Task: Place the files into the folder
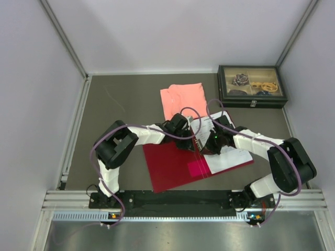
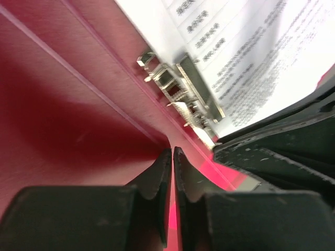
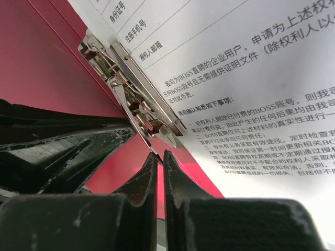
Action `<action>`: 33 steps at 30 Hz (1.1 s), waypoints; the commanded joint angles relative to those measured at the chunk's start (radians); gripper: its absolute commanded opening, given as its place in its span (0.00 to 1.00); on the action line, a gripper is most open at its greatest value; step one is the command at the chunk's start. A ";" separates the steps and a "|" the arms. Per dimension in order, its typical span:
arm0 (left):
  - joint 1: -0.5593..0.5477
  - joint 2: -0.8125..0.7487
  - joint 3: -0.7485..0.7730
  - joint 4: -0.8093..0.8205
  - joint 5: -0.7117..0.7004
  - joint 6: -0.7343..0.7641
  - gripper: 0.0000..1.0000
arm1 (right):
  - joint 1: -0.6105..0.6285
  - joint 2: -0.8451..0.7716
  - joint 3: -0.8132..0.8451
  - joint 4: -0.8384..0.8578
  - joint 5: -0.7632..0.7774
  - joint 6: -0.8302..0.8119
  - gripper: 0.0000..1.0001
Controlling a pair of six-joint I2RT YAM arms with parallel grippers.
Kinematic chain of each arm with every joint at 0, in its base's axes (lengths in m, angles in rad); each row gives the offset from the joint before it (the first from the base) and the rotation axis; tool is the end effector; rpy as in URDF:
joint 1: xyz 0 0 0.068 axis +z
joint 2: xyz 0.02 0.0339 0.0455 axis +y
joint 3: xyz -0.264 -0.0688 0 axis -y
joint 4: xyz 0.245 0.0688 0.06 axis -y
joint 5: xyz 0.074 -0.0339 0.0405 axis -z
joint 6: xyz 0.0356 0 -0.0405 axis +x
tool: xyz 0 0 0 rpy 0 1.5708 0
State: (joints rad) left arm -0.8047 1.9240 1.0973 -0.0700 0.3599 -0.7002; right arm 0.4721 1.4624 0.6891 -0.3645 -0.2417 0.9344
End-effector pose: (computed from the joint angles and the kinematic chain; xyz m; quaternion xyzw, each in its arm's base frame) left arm 0.2602 -0.2886 0.1377 0.1076 0.9241 -0.3457 0.1221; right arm 0.2225 0.1232 0.1492 0.1969 0.9497 0.2277 0.0865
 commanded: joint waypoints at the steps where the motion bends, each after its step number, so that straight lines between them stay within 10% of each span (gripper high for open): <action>1: -0.004 0.059 -0.069 -0.007 -0.028 -0.059 0.06 | -0.016 0.055 -0.017 -0.126 0.265 -0.062 0.00; 13: 0.019 0.063 -0.251 -0.011 -0.136 -0.038 0.00 | -0.046 0.021 0.006 -0.199 0.369 -0.097 0.00; 33: 0.019 0.027 -0.235 -0.001 -0.110 -0.035 0.00 | -0.046 0.013 -0.063 -0.013 0.093 -0.071 0.00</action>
State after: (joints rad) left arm -0.7944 1.8999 0.9356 0.1989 0.3782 -0.8101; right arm 0.4419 1.4822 0.6861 -0.3614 -0.2630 0.8829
